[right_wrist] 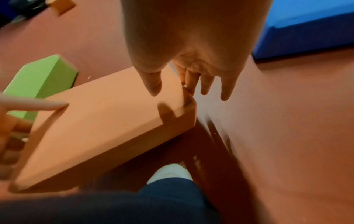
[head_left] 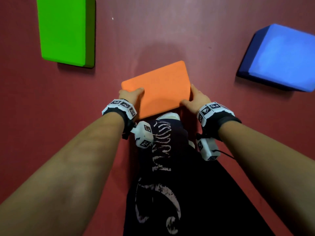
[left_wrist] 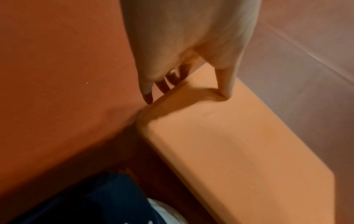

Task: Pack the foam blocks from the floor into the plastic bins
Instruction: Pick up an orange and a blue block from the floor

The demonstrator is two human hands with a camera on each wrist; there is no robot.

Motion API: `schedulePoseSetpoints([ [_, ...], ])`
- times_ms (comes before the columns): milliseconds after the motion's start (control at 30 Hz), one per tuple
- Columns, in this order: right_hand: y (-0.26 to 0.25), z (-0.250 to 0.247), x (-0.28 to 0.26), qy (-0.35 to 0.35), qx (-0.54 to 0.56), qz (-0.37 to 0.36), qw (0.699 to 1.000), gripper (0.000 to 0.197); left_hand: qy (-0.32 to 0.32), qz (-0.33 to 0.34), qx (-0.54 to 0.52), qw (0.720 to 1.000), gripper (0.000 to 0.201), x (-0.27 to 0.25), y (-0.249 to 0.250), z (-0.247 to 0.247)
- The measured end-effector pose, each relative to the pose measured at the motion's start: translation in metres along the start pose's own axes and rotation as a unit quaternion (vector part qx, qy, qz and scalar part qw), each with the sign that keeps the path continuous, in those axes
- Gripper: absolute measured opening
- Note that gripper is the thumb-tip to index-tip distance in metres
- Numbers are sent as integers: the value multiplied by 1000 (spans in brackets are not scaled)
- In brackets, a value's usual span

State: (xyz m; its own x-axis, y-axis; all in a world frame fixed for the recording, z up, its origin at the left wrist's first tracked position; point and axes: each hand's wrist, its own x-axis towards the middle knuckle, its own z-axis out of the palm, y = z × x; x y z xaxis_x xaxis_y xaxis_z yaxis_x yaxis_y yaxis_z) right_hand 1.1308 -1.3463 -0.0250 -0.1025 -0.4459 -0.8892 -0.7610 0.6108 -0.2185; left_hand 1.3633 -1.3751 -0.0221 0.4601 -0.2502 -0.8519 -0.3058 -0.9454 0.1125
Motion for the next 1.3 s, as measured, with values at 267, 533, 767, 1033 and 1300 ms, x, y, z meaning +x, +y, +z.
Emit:
schedulePoseSetpoints([
  [267,6,-57,-42,27,131,82,988,55,-33,114,22,993,71,-65,67,-19],
  [533,56,-170,-86,68,226,114,965,63,-75,146,59,985,101,-161,153,17],
  [767,153,-235,-49,164,209,207,942,88,49,197,73,977,95,-173,180,109],
  [1033,237,-256,18,138,282,237,919,100,57,224,-6,973,87,-151,159,140],
  [1300,225,-272,25,130,316,253,905,77,61,226,11,972,102,-158,172,146],
])
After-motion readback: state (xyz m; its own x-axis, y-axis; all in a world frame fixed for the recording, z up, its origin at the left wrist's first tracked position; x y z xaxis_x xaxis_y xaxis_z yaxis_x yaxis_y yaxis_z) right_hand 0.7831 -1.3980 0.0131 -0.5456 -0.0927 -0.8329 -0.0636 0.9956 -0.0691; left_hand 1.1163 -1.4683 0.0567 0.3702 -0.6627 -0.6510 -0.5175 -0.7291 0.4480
